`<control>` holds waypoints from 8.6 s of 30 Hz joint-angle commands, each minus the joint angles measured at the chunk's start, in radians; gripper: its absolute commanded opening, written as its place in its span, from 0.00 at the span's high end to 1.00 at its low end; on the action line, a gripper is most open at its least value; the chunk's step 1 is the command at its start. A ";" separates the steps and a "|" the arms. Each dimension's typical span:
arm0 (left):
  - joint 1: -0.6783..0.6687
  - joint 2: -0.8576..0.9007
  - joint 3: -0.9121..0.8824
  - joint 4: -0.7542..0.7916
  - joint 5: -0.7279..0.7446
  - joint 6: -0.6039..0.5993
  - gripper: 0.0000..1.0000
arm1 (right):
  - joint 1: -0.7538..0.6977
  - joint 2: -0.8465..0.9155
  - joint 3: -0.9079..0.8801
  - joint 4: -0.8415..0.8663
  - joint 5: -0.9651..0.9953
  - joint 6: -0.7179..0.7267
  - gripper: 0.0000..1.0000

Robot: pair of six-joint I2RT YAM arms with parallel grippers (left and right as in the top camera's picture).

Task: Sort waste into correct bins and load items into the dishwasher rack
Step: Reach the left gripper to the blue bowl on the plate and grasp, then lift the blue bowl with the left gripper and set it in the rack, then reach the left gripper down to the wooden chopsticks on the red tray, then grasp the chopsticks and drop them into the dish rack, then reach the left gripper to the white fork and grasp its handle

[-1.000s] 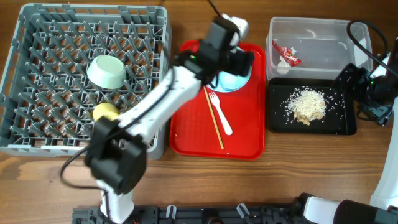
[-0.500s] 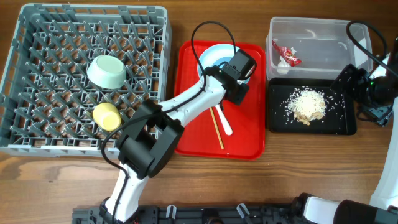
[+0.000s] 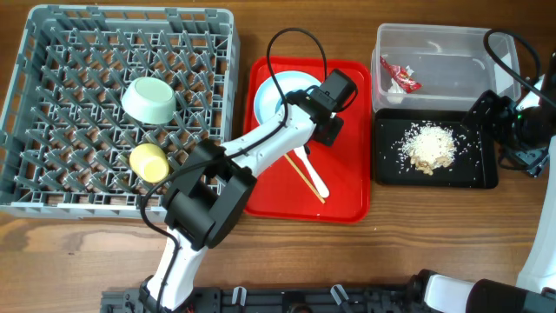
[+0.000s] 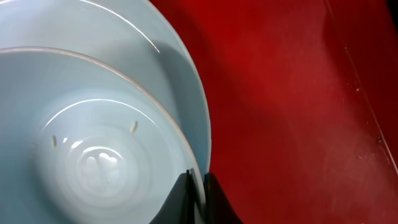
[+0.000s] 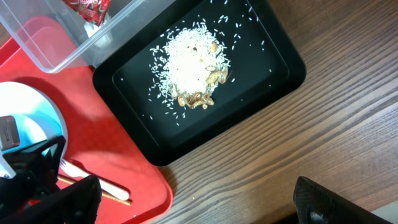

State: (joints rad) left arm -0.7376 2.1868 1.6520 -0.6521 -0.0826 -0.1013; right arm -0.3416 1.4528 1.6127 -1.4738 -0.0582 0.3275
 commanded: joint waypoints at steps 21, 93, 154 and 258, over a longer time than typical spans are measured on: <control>0.133 -0.362 -0.002 -0.019 0.146 -0.007 0.96 | 0.000 -0.020 0.010 -0.005 0.014 -0.014 0.00; 0.959 -0.390 -0.002 -0.016 0.733 -0.163 0.00 | 0.000 -0.020 0.010 -0.026 0.014 -0.037 0.00; 0.045 -0.122 -0.229 -0.320 0.100 -0.775 0.30 | 0.000 -0.020 0.010 -0.035 0.006 -0.037 0.00; 0.033 -0.254 -0.291 0.019 0.046 -0.697 0.35 | 0.000 -0.020 0.010 -0.049 -0.002 -0.039 0.00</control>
State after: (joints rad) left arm -0.6930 1.8790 1.3586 -0.6601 0.0376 -0.7624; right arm -0.3416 1.4525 1.6127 -1.5223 -0.0589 0.3012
